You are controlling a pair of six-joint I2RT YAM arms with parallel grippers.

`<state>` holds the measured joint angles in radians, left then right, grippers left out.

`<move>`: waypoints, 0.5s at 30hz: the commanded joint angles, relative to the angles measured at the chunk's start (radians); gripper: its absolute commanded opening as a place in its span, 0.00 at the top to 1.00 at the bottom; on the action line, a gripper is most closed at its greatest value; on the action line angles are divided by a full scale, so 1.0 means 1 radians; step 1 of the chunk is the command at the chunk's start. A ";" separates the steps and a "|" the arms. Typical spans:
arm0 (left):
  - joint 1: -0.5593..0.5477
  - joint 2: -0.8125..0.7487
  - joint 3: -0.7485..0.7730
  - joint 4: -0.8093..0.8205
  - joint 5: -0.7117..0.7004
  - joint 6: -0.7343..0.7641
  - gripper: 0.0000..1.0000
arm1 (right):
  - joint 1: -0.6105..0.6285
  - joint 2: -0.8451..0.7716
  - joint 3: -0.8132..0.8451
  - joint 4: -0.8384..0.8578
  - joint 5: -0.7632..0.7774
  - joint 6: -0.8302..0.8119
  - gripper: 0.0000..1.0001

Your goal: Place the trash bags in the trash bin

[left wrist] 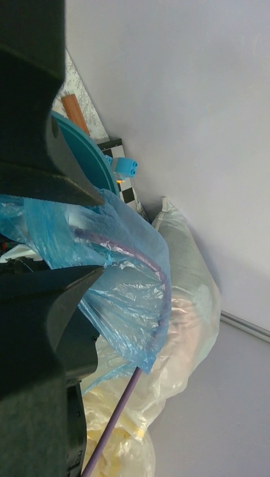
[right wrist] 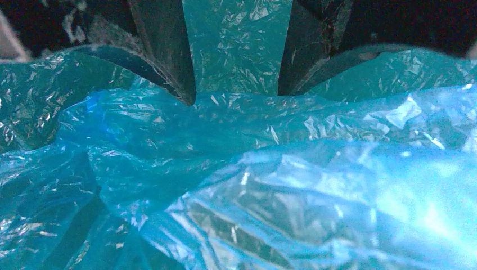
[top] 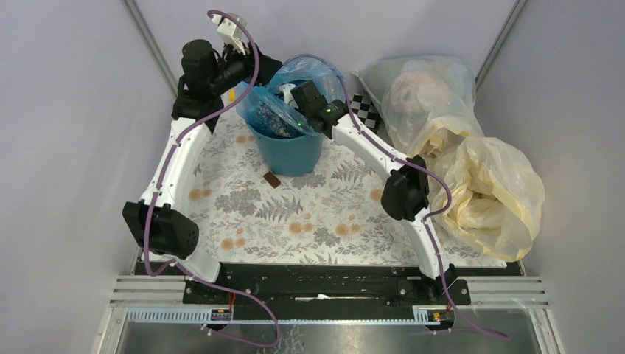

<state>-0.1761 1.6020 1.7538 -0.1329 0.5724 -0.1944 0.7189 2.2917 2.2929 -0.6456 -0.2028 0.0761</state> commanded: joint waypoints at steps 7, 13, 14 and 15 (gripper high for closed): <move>-0.003 0.029 0.065 -0.024 0.007 -0.032 0.46 | -0.007 -0.046 0.020 -0.015 -0.009 0.000 0.38; -0.006 0.045 0.079 -0.040 0.027 -0.031 0.94 | -0.007 -0.049 0.019 -0.016 -0.007 0.001 0.39; -0.006 0.043 0.080 -0.035 0.019 -0.032 1.00 | -0.006 -0.050 0.018 -0.017 -0.007 0.001 0.39; -0.005 0.040 0.081 -0.029 0.005 -0.035 1.00 | -0.007 -0.050 0.016 -0.017 -0.007 -0.001 0.39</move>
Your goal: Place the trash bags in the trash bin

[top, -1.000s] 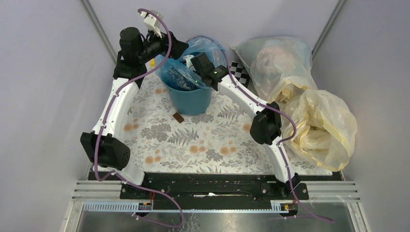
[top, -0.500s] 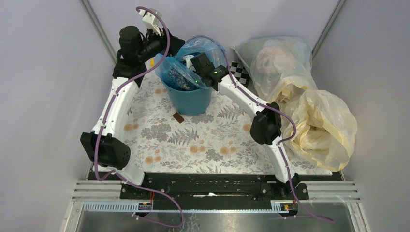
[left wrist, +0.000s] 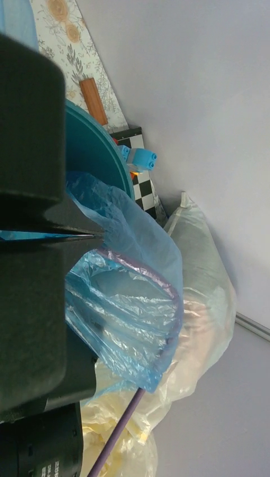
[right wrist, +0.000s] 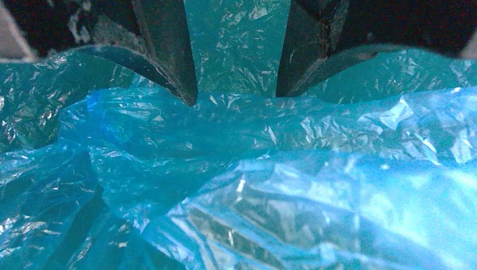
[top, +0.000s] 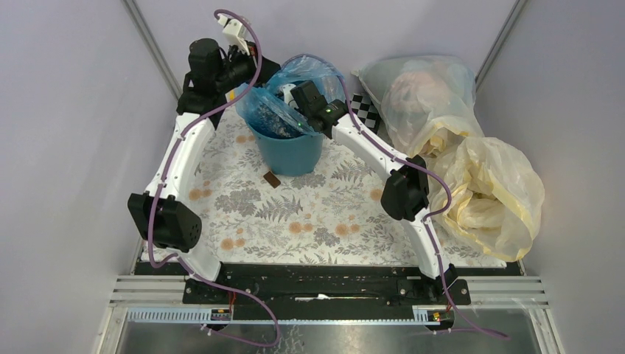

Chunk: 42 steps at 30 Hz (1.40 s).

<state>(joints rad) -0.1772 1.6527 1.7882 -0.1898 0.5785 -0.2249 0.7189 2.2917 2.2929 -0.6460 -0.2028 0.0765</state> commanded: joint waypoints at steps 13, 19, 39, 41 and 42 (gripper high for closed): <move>0.005 0.129 0.197 0.244 0.063 -0.278 1.00 | -0.007 -0.050 -0.004 -0.035 -0.008 -0.016 0.39; 0.018 0.214 0.262 0.214 -0.004 -0.323 1.00 | -0.005 -0.062 -0.004 -0.049 0.007 -0.034 0.39; 0.067 -0.074 -0.036 0.143 0.119 -0.213 0.21 | -0.005 -0.049 0.007 -0.054 0.015 -0.038 0.39; 0.066 -0.071 -0.036 0.124 0.116 -0.200 0.22 | -0.005 -0.048 0.008 -0.053 0.014 -0.037 0.39; 0.065 -0.069 -0.034 0.114 0.111 -0.197 0.23 | -0.005 -0.048 0.008 -0.053 0.011 -0.036 0.39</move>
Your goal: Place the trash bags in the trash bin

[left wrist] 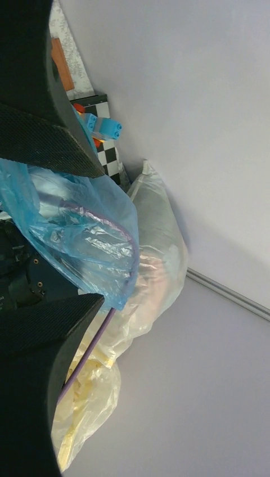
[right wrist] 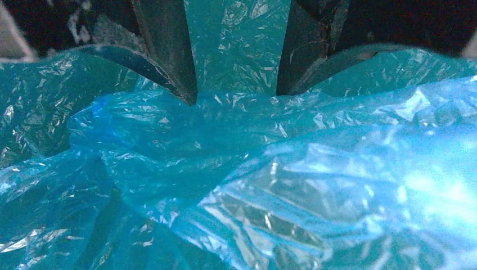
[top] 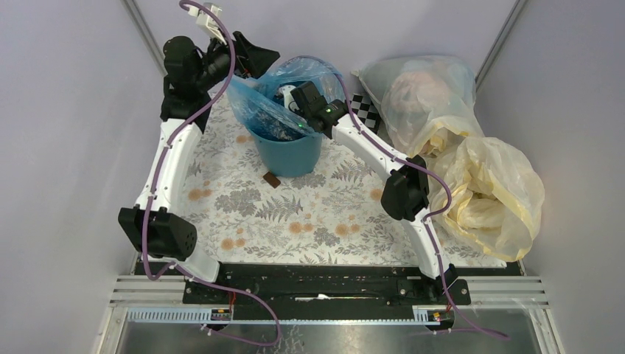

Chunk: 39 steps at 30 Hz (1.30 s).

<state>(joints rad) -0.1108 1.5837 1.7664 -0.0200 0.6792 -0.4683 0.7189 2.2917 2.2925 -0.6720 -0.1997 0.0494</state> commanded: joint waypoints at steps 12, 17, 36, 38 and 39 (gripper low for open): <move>-0.044 0.046 0.068 -0.214 -0.024 0.138 0.32 | -0.005 -0.045 0.015 -0.028 0.005 -0.007 0.39; -0.066 0.025 0.047 -0.238 -0.047 0.156 0.42 | -0.005 -0.043 0.016 -0.029 0.007 -0.008 0.39; -0.065 0.138 0.184 -0.007 -0.028 -0.051 1.00 | -0.004 -0.030 0.024 -0.056 -0.010 -0.027 0.40; -0.064 0.166 0.209 -0.005 -0.045 -0.074 1.00 | -0.002 -0.029 0.028 -0.063 -0.006 -0.035 0.40; -0.062 0.187 0.225 -0.020 -0.060 -0.077 1.00 | -0.001 -0.033 0.028 -0.066 -0.002 -0.040 0.41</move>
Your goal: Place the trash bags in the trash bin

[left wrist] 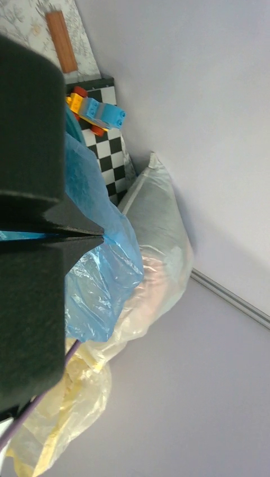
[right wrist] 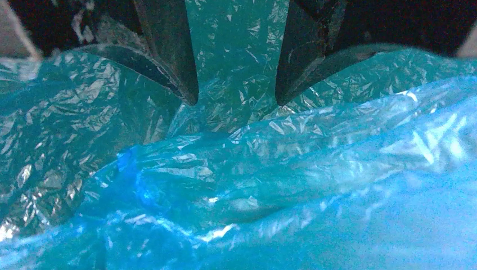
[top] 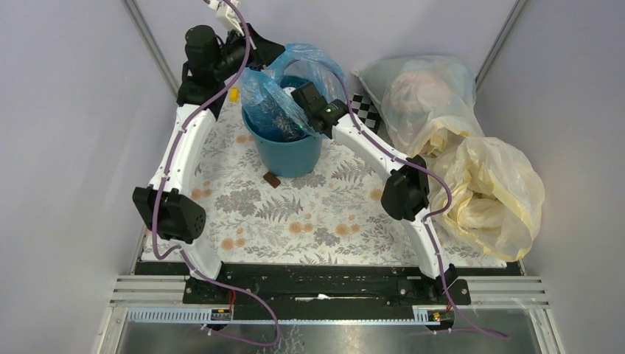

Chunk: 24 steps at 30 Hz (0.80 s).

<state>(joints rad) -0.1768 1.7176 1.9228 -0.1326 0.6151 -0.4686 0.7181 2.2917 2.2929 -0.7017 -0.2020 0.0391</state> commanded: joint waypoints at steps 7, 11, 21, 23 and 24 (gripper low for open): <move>0.049 0.129 0.095 0.017 -0.134 -0.128 1.00 | 0.038 -0.073 0.009 -0.038 0.128 -0.112 0.42; 0.078 0.145 0.078 -0.005 -0.149 -0.138 1.00 | 0.044 -0.099 0.001 -0.010 0.158 -0.116 0.45; 0.129 0.103 0.008 -0.024 -0.144 -0.118 1.00 | 0.044 -0.176 0.018 0.052 0.197 -0.112 0.42; 0.134 0.096 0.002 -0.027 -0.139 -0.119 1.00 | 0.044 -0.186 0.024 0.053 0.196 -0.111 0.40; 0.135 0.093 -0.001 -0.029 -0.136 -0.117 1.00 | 0.045 -0.192 0.026 0.053 0.196 -0.111 0.38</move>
<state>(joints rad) -0.0525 1.8801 1.9305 -0.1875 0.4747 -0.5926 0.7586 2.1815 2.2807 -0.6693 -0.0257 -0.0593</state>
